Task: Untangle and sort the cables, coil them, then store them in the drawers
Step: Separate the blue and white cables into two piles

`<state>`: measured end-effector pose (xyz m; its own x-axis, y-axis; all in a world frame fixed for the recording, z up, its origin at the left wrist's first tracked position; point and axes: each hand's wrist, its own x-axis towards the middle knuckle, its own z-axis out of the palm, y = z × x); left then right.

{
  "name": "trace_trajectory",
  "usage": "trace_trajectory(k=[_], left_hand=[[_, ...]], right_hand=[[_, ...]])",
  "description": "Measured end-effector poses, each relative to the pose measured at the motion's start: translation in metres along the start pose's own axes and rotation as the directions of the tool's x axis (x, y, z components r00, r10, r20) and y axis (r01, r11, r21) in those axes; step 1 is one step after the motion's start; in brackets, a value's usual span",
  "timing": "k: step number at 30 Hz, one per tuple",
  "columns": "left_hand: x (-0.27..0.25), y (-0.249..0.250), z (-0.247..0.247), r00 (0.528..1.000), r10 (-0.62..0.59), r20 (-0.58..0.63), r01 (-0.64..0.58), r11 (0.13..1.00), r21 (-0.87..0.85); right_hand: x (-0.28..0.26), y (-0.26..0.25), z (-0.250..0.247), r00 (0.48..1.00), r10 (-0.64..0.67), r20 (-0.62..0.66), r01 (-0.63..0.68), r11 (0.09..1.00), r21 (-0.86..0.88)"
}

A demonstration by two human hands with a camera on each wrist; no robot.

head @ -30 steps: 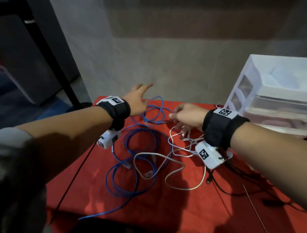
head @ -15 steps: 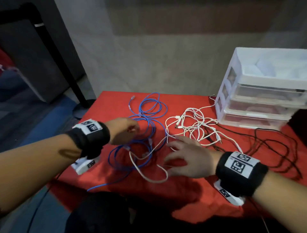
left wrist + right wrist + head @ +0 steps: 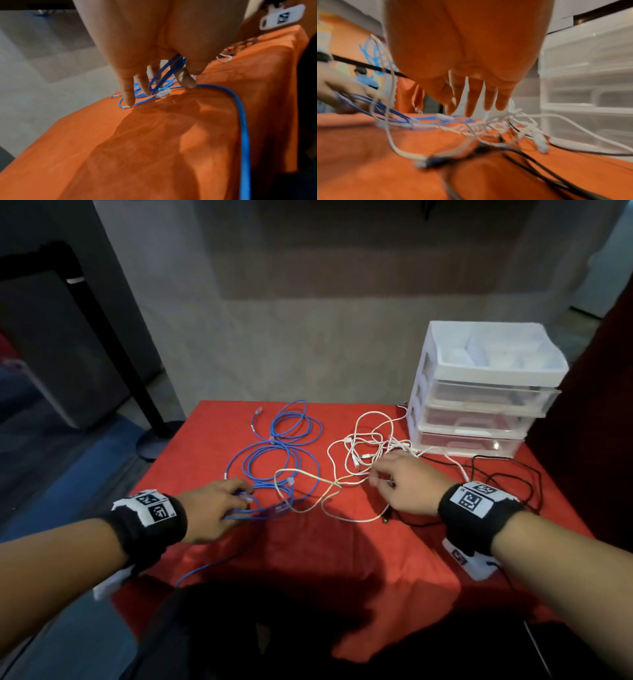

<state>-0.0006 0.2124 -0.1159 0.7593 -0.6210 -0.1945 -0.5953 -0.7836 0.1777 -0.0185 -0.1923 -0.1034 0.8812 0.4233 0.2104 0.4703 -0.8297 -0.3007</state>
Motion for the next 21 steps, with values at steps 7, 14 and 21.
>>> trace_trajectory(k=[7, 14, 21], left_hand=[[0.006, 0.011, 0.000, 0.995, -0.030, 0.099, 0.027, 0.999, 0.041], [0.018, 0.011, 0.009, 0.997, -0.055, 0.055, 0.047, 0.988, 0.146], [0.016, 0.013, 0.020, 0.996, -0.091, -0.022, 0.092, 0.991, 0.097]], right_hand=[[-0.002, -0.089, 0.020, 0.942, -0.012, 0.334, -0.054, 0.981, 0.187], [0.042, -0.087, 0.014, 0.904, 0.252, 0.345, -0.426, 0.478, 0.768], [0.102, -0.015, -0.116, 0.733, 0.676, -0.070, -0.189, 0.302, 0.935]])
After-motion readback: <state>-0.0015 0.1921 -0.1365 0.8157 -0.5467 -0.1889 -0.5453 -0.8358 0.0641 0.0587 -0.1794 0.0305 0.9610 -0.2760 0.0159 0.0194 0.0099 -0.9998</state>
